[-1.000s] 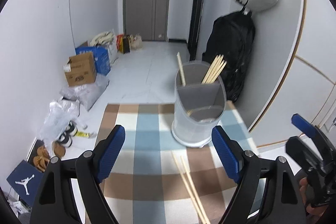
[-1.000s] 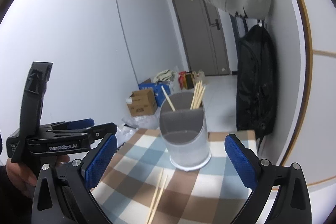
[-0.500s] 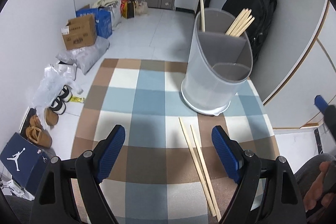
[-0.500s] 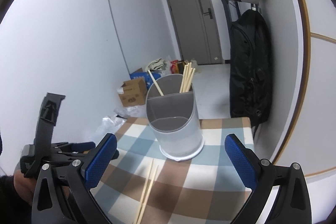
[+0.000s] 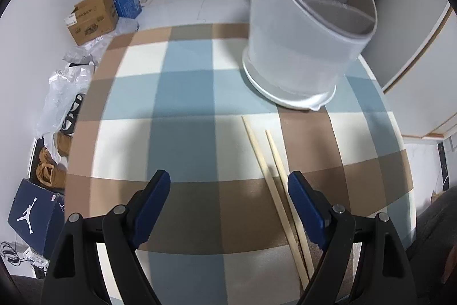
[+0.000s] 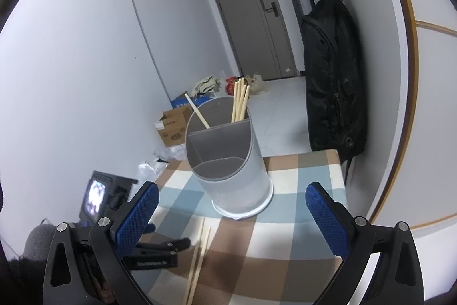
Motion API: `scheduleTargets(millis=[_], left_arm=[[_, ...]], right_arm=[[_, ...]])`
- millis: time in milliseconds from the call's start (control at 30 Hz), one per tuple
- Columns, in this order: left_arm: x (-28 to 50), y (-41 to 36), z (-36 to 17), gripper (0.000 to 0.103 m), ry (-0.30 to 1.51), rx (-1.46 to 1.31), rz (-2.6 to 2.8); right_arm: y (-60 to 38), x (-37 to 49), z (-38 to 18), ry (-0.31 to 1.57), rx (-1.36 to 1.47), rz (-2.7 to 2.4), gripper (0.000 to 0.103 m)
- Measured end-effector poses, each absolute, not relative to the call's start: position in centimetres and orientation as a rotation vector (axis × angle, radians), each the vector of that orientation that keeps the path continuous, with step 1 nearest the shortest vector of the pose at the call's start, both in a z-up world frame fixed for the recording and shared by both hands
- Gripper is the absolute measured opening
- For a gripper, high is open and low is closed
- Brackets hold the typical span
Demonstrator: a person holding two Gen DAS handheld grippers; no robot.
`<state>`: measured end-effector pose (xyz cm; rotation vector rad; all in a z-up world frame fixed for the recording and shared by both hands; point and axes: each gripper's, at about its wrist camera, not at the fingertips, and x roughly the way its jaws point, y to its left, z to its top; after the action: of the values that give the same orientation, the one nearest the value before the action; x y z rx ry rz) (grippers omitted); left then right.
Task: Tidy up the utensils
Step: 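Close the left gripper on a chopstick on the rug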
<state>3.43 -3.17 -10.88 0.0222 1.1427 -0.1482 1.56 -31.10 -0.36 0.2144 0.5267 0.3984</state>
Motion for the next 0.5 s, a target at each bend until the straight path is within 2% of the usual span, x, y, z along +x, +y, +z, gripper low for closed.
scheduleTargets(millis=[100,267,333,500], left_arm=[[3.8,-3.7,-11.6,0.080,1.173,0.048,-0.117],[3.8,-4.2,-11.9,0.067,1.189,0.033,-0.099],[3.9,-4.5,-12.0,0.053,1.202,0.035,-0.104],[3.8,-4.9,-11.9,0.050,1.189,0.039,-0.095]], right_arm=[[-31.2,1.6,-0.2,0.514,0.221,0.400,0.103],[-31.2,1.6,0.0,0.501,0.225,0.405,0.103],[-31.4,1.5,0.2,0.489,0.234,0.406,0.103],[-31.9,1.8,0.4,0.488,0.262,0.410,0.103]])
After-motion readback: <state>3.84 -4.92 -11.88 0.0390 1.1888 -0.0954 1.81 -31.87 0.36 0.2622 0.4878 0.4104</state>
